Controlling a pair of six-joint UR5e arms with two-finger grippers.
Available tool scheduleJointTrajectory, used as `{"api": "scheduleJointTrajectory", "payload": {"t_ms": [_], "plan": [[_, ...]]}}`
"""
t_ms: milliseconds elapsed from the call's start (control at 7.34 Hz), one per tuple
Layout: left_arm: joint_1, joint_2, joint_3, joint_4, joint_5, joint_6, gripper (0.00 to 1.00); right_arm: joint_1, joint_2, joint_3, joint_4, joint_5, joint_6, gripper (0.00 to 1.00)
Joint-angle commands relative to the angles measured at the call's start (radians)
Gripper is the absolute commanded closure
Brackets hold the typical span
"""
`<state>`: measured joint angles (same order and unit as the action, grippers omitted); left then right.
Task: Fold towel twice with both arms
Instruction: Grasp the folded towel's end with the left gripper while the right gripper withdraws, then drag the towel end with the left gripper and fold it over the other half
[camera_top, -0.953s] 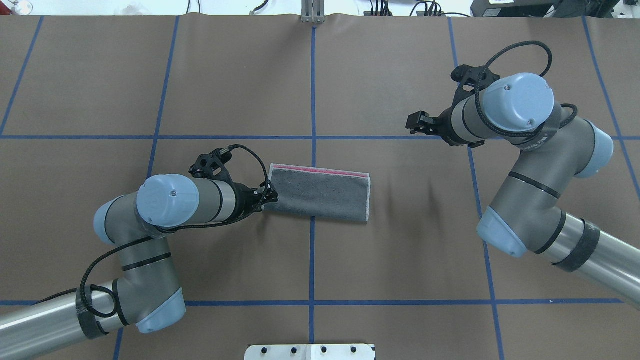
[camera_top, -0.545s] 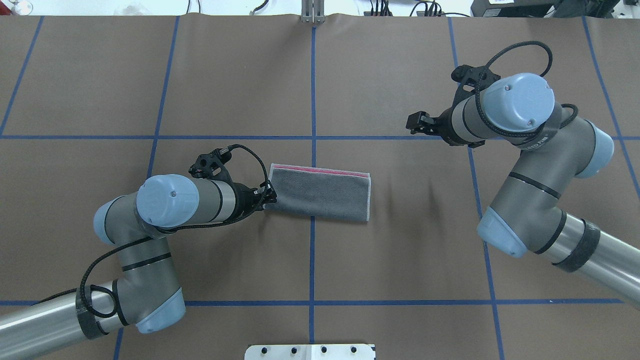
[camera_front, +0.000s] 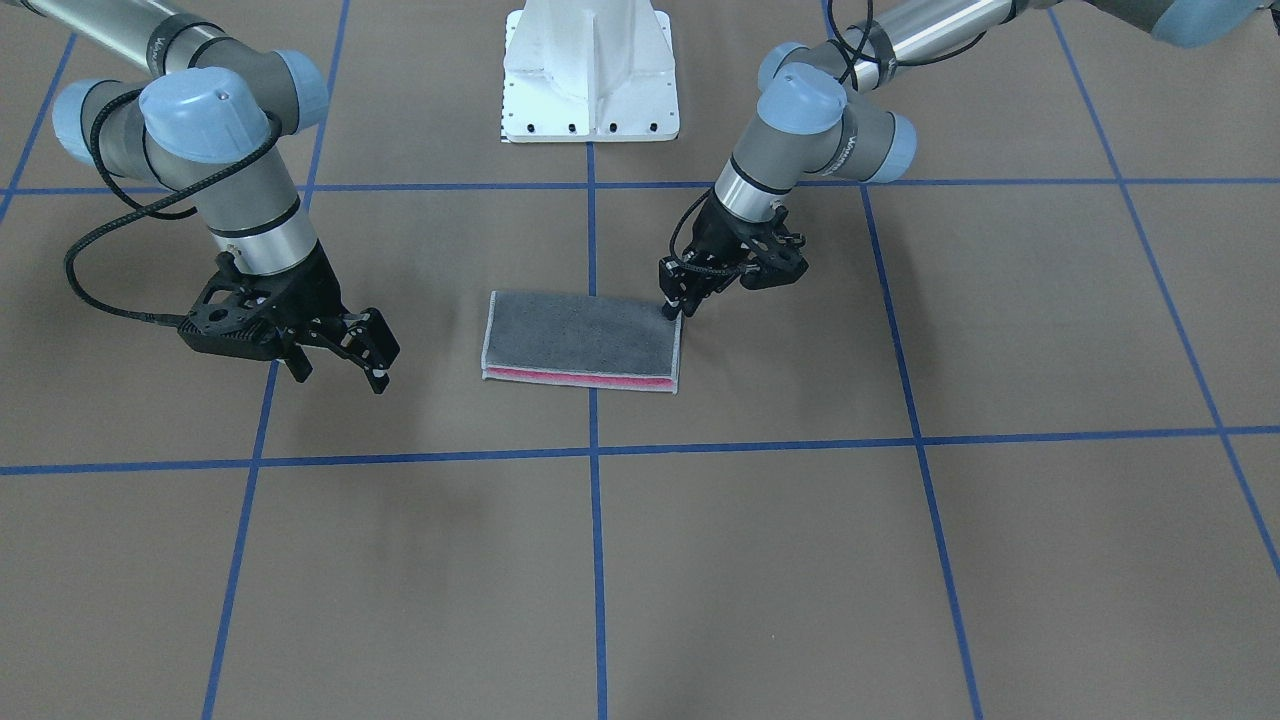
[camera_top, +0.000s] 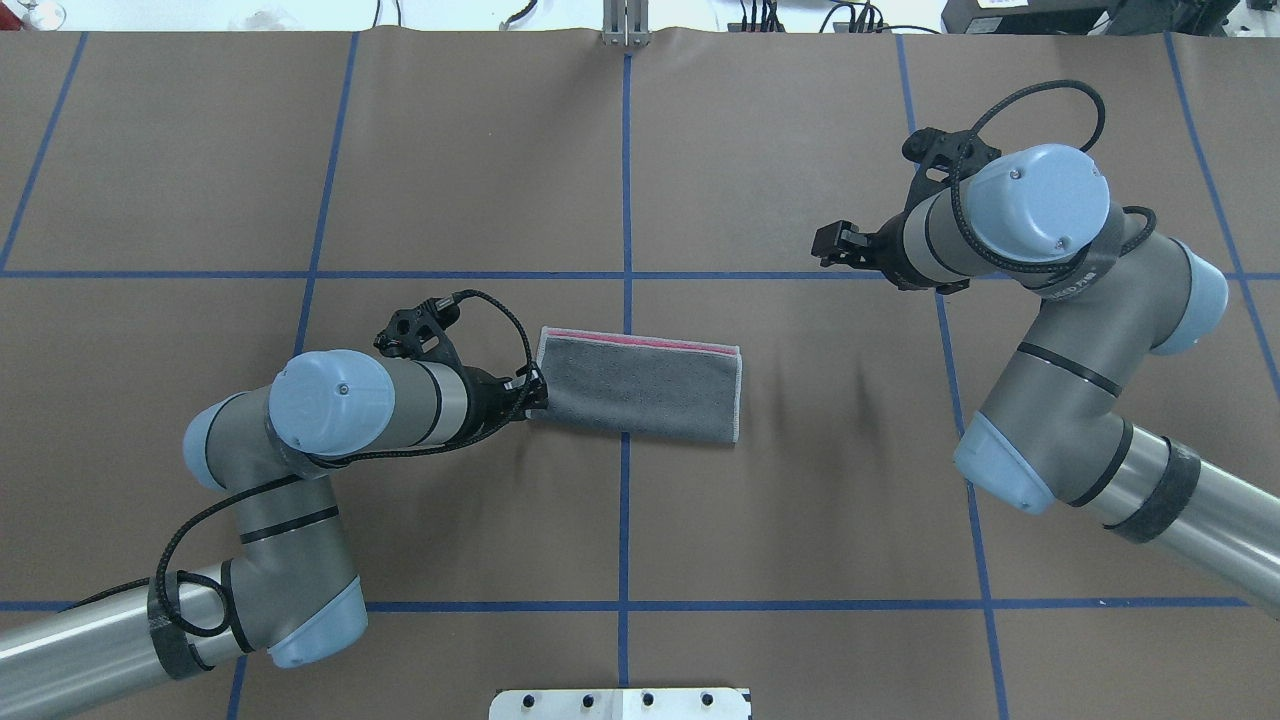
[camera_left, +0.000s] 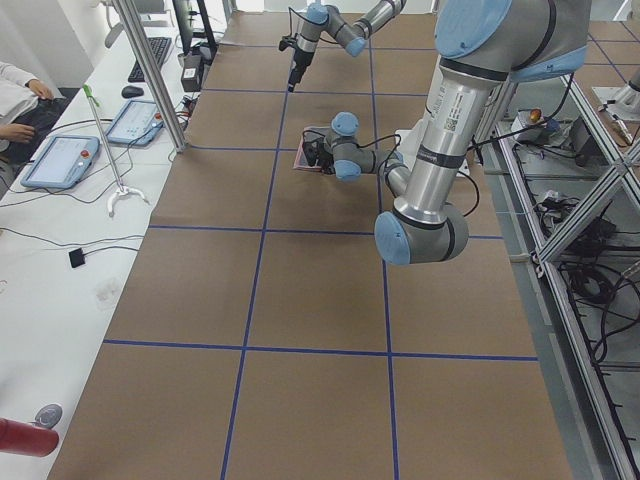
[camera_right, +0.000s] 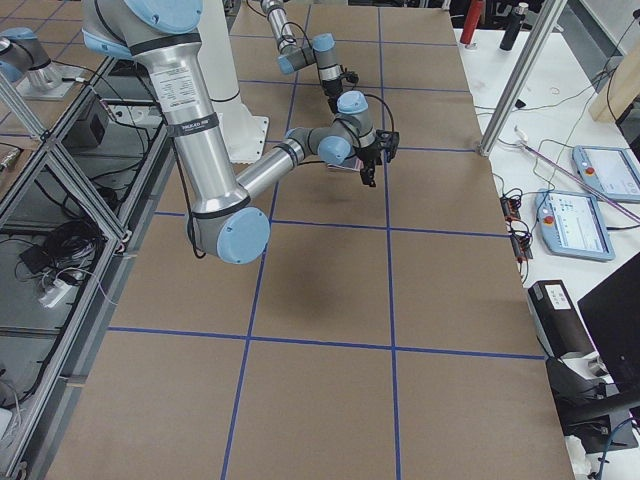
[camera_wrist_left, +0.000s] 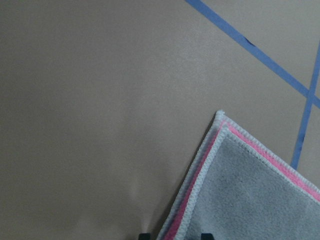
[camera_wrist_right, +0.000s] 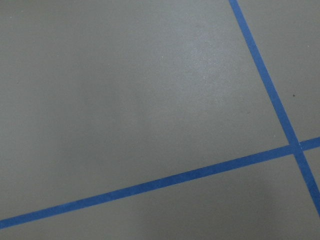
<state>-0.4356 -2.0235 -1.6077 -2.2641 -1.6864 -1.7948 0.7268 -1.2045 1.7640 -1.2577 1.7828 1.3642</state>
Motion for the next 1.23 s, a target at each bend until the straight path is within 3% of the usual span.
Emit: {"api": "scheduleJointTrajectory", "payload": {"t_ms": [0, 272, 545, 681, 1089], "plan": [[0.0, 0.0, 0.0, 0.0, -0.001, 0.0, 0.76, 0.008, 0.0, -0.001, 0.0, 0.004, -0.002, 0.0], [0.0, 0.002, -0.001, 0.0, 0.001, 0.0, 1.0, 0.019, 0.0, -0.003, -0.003, 0.004, -0.022, 0.0], [-0.003, 0.041, -0.047, 0.001, -0.006, 0.008, 1.0, 0.045, -0.001, -0.004, -0.006, 0.047, -0.05, 0.0], [-0.011, 0.11, -0.12, 0.004, -0.01, 0.014, 1.0, 0.052, -0.007, -0.008, -0.009, 0.049, -0.077, 0.0], [-0.083, 0.242, -0.214, 0.009, -0.012, 0.121, 1.0, 0.066, -0.035, -0.008, -0.006, 0.05, -0.119, 0.0]]}}
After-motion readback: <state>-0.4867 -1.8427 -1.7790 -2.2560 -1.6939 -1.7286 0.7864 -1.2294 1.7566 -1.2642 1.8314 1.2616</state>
